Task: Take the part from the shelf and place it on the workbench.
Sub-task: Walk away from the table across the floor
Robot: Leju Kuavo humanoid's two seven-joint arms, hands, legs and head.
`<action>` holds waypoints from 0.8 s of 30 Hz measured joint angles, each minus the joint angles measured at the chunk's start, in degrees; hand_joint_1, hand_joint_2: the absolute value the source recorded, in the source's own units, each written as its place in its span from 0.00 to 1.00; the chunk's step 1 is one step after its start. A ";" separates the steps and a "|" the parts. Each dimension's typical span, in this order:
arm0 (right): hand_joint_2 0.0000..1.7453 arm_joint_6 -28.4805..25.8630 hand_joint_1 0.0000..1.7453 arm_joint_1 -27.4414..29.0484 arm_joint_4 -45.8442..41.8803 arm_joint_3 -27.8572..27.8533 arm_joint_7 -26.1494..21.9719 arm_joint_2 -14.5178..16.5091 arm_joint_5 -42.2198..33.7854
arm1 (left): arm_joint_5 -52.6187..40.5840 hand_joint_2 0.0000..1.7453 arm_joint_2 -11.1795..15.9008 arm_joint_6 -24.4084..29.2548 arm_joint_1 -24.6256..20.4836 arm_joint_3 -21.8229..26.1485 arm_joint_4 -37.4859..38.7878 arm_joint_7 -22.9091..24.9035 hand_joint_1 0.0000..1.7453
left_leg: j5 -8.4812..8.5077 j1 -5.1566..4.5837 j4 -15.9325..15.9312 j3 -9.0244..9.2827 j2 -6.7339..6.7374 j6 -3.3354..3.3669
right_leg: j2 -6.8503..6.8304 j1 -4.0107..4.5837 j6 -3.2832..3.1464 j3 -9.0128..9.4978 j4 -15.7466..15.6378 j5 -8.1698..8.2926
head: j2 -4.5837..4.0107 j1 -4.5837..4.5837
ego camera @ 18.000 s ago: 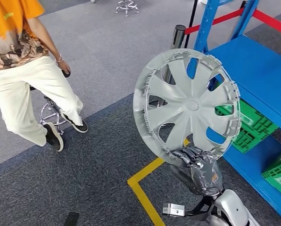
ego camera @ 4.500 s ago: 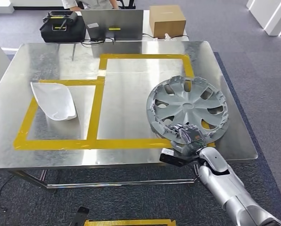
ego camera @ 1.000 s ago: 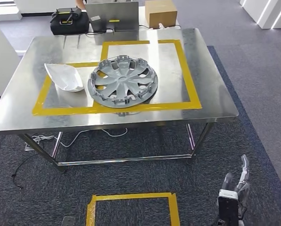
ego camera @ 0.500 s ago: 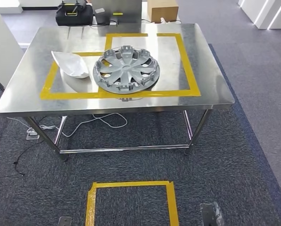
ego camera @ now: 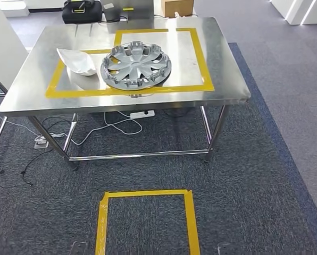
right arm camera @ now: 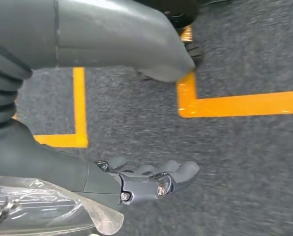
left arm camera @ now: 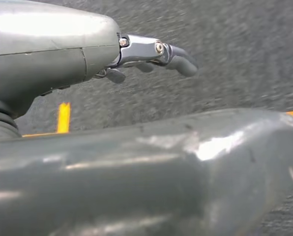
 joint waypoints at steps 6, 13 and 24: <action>0.25 0.12 0.00 -0.22 0.99 -0.30 0.18 -0.01 0.02 | 0.02 0.00 -0.01 0.00 0.00 0.00 -0.02 -0.01 0.00 | -7.57 0.04 13.98 0.53 -0.10 -0.23 | -0.50 0.56 -0.76 -4.81 1.07 3.76 | 0.00 -0.36; 0.00 6.74 0.00 -0.68 1.62 0.06 10.99 0.31 3.51 | -2.05 0.00 -0.05 -0.95 -0.34 -0.16 -0.02 -0.04 0.00 | -5.30 -0.74 -4.55 11.91 -0.36 1.89 | -0.39 0.78 0.85 -9.11 2.24 7.04 | 0.00 -0.30; 0.00 12.68 0.00 -1.30 1.73 1.27 13.26 0.58 5.98 | -6.36 0.00 -0.51 -2.43 -0.60 -1.04 -0.02 0.91 0.00 | 0.17 -1.26 -4.12 4.96 -1.03 2.80 | 2.53 0.66 0.77 -4.45 7.39 2.16 | 0.00 0.23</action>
